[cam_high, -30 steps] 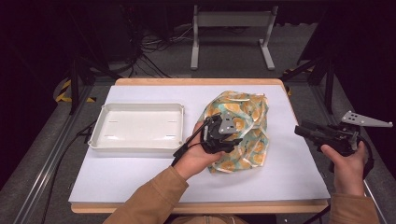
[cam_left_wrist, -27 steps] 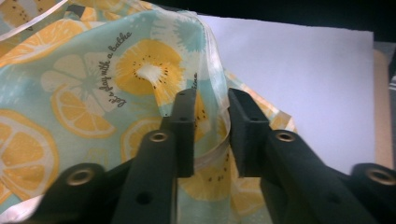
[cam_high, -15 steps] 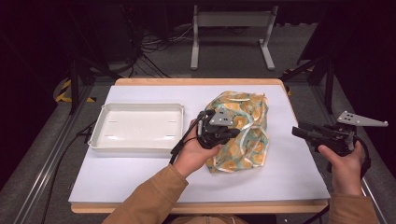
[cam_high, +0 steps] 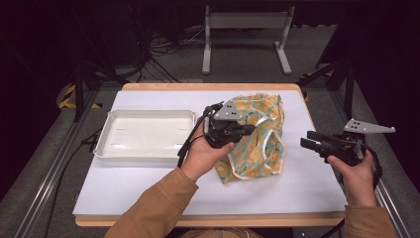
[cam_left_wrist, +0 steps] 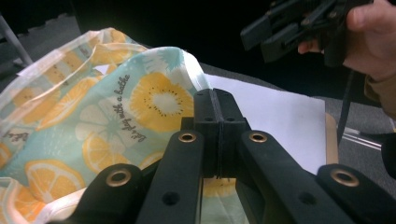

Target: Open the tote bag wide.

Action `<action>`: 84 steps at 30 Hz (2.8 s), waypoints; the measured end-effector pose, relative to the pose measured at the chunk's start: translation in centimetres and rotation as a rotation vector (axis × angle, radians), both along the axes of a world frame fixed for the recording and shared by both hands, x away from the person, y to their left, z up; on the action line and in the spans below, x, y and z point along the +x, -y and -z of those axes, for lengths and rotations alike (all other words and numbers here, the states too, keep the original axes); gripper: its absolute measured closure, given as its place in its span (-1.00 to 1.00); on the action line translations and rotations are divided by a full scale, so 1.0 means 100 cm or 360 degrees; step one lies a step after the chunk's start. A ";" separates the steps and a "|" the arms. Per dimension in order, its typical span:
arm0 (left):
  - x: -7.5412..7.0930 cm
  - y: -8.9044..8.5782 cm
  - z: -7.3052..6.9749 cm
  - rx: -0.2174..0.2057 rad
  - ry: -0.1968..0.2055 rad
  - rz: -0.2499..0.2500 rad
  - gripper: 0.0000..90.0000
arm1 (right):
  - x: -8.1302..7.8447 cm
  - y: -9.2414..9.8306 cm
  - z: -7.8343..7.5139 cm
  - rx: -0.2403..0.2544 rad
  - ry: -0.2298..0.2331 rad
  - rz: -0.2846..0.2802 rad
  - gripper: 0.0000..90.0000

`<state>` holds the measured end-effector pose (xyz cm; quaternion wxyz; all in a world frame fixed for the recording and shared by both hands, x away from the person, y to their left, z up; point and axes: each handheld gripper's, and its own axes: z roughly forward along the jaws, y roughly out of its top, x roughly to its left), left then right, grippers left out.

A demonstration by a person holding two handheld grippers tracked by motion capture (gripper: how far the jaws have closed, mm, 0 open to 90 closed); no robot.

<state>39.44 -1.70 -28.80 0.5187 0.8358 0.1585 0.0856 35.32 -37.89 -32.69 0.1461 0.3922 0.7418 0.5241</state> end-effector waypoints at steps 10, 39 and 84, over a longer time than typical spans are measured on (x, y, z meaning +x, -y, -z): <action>0.002 -0.014 -0.010 -0.0080 -0.0002 -0.0042 0.99 | 0.002 -0.032 0.000 -0.0039 -0.0005 -0.0170 0.12; 0.005 -0.046 -0.017 -0.0100 0.0043 -0.0143 0.98 | 0.008 -0.095 -0.008 -0.0148 0.0015 -0.0368 1.00; 0.019 -0.124 0.052 -0.0046 -0.0182 -0.0445 0.97 | 0.008 -0.056 0.005 -0.0181 -0.0062 -0.0216 1.00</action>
